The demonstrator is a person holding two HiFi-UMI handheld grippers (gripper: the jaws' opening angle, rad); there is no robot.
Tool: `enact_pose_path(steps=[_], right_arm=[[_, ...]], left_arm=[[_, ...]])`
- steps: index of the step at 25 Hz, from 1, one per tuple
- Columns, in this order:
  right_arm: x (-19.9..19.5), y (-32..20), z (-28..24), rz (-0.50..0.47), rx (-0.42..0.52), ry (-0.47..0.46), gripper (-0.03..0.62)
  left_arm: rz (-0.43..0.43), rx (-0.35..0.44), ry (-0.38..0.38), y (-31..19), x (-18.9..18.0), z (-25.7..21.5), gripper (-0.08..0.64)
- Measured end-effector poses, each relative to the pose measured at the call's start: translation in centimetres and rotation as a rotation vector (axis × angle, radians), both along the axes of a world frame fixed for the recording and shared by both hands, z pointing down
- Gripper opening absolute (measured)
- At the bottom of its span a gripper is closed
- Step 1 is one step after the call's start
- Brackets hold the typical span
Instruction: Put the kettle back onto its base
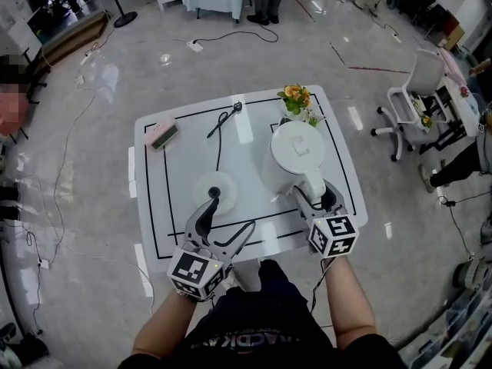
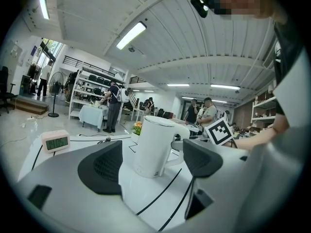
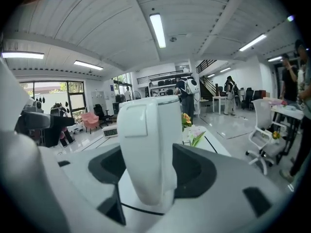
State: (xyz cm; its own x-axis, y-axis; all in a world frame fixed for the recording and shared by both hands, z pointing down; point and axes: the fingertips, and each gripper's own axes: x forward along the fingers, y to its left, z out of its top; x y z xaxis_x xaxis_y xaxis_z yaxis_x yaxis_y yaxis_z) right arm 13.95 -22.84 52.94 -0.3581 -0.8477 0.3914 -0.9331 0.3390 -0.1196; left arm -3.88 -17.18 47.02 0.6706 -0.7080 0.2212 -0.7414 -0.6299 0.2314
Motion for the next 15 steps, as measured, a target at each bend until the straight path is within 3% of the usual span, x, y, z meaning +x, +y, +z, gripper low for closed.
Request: enact_pose_path(steps=[5, 9, 13, 15], right_arm=[[-0.42, 0.17, 0.65, -0.04, -0.009, 0.056, 0.267], [-0.13, -0.1, 0.65, -0.014, -0.01, 0.053, 0.24], [-0.01, -0.29, 0.75, -0.006, -0.026, 0.041, 0.157], [-0.1, -0.21, 0.74, -0.011, -0.027, 0.046, 0.15]], left_arm=[[0.002, -0.01, -0.001, 0.05, 0.46, 0.17, 0.377], [0.009, -0.006, -0.002, 0.1, 0.88, -0.04, 0.377], [0.005, -0.013, -0.001, 0.06, 1.08, 0.07, 0.377], [0.005, -0.017, -0.001, 0.14, 1.03, 0.12, 0.377]])
